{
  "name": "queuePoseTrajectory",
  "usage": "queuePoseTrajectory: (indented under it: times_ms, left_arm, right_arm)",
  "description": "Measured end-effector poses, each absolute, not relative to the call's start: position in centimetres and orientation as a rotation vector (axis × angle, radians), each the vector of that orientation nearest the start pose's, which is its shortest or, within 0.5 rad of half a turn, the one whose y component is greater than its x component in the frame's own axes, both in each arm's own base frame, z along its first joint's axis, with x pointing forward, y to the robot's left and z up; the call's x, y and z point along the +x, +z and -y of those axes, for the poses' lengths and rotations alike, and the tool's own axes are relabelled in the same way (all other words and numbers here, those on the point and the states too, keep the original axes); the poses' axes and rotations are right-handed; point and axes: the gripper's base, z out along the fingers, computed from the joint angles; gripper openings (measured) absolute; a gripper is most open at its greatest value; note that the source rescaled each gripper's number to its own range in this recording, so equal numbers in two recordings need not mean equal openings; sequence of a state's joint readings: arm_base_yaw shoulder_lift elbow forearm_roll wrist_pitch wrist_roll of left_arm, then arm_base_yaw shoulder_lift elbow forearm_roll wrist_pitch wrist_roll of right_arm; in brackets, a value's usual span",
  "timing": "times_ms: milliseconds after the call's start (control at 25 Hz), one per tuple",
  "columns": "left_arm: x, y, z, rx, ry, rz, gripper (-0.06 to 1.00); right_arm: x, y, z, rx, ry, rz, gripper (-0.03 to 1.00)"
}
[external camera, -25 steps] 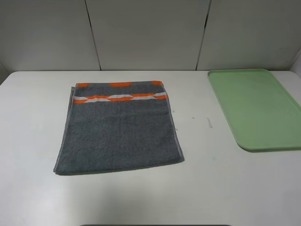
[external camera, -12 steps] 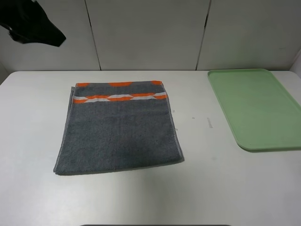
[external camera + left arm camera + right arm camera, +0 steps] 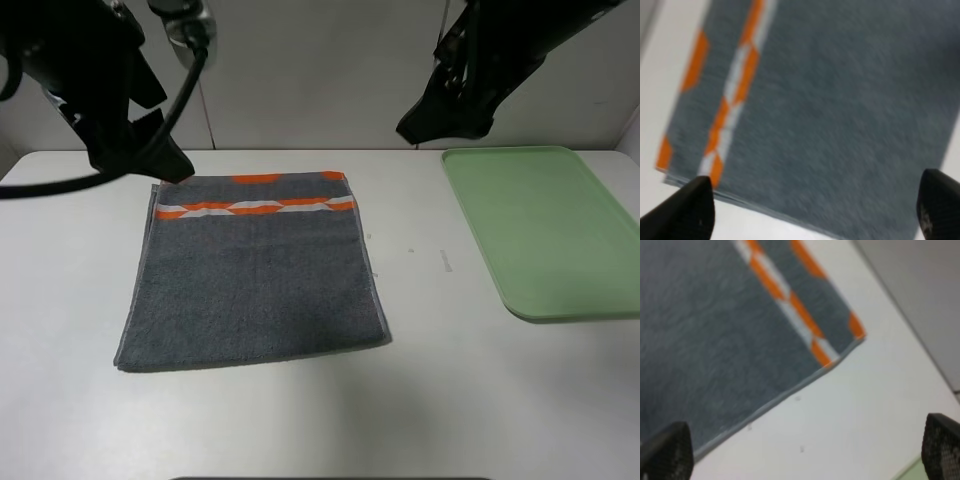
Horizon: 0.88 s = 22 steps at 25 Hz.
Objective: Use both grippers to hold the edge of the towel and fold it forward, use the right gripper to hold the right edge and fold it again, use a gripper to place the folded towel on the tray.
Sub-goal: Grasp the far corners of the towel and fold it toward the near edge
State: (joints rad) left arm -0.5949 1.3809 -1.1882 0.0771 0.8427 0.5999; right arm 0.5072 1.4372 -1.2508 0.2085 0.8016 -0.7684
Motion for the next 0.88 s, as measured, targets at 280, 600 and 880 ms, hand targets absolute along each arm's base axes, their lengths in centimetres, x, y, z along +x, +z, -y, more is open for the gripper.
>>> queuePoseTrajectory:
  times_ms: [280,600,880]
  left_arm:
    - [24.6,30.0,16.0,1.602,0.115,-2.147,0.79]
    - [23.4,26.0,14.8,1.802,0.166,-2.225,0.79]
    - [23.2,25.7,14.5,1.923,0.209,-2.171,0.79]
  right_arm:
    - [26.7,29.8,-19.4,-1.562,0.116,-2.065,1.0]
    - [26.9,28.1,-19.8,-1.618,0.124,-2.105,1.0]
    - [26.5,27.6,-19.4,-1.728,0.106,-2.09,1.0]
